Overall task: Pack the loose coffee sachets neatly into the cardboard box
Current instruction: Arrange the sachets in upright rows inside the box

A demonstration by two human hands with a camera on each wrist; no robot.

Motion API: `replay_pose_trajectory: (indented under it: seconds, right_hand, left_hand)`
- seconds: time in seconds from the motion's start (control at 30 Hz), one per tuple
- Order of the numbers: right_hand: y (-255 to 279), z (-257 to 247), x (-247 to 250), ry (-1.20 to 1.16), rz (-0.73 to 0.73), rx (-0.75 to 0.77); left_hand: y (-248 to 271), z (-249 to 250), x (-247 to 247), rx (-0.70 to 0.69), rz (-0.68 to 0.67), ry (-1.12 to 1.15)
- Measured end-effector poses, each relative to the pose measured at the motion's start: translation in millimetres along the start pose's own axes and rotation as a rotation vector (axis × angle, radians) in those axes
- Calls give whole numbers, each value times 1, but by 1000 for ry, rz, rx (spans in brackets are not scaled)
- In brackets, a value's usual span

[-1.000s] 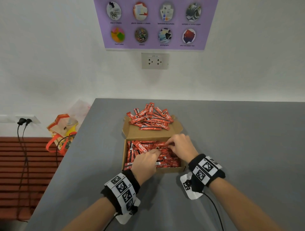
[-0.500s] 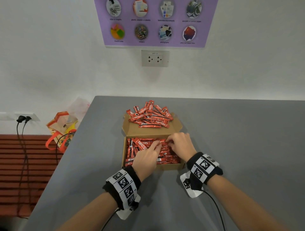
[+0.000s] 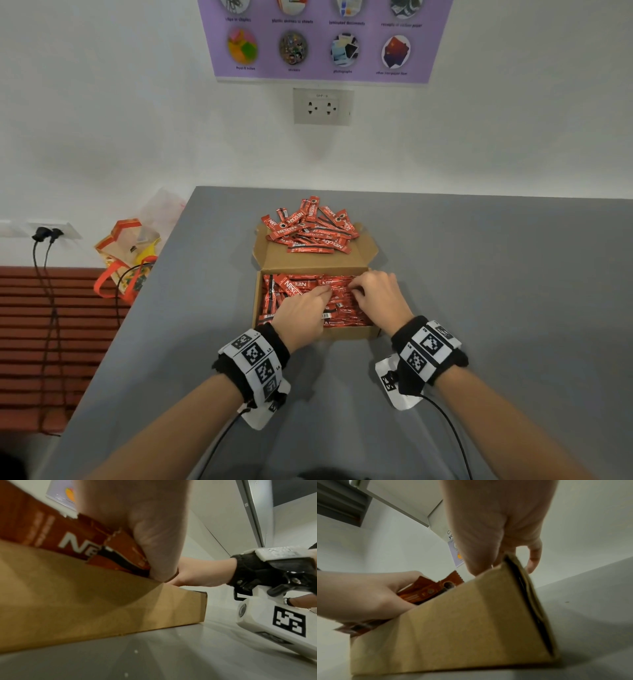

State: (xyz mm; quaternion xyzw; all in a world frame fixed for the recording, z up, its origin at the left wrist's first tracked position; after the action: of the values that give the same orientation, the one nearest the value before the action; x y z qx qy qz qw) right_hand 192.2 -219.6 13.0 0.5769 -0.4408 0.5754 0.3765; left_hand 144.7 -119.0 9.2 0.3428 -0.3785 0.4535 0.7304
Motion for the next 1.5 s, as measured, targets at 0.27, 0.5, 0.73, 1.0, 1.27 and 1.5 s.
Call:
replay_pose_trajectory:
  seconds: [0.27,0.5,0.73,1.0,1.27,1.5]
  right_hand:
    - [3,-1,-2,-79,-26,8]
    - [3,-3,-2,-3,-93,40]
    - [5,3,23,-236,-10,2]
    - [19,-64,38,-647,-87,173]
    - [16,-62,48,-792,68,108]
    - [17,-48,52,-769,92,128]
  left_hand:
    - [0,1,0,4,-1,-5]
    - [-2,0,0,-18,14,-11]
    - [-7,-7,42,-44,241,334]
    - [6,-10,117,-57,878,807]
    - [3,-10,100,-39,875,925]
    - [0,-22,100,11,825,1012]
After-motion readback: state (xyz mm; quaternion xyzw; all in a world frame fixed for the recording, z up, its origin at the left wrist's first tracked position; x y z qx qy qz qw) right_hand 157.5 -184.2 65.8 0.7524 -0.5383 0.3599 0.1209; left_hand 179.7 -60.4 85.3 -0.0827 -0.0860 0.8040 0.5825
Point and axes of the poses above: each hand's wrist, its own y-axis away from the middle knuckle, its own x-axis out of the back of the hand, z = x × y, the point moved 9 cm from there along -y, towards the middle knuckle, and after that the axes turned 13 degrees about y, right-handed, at the moved point
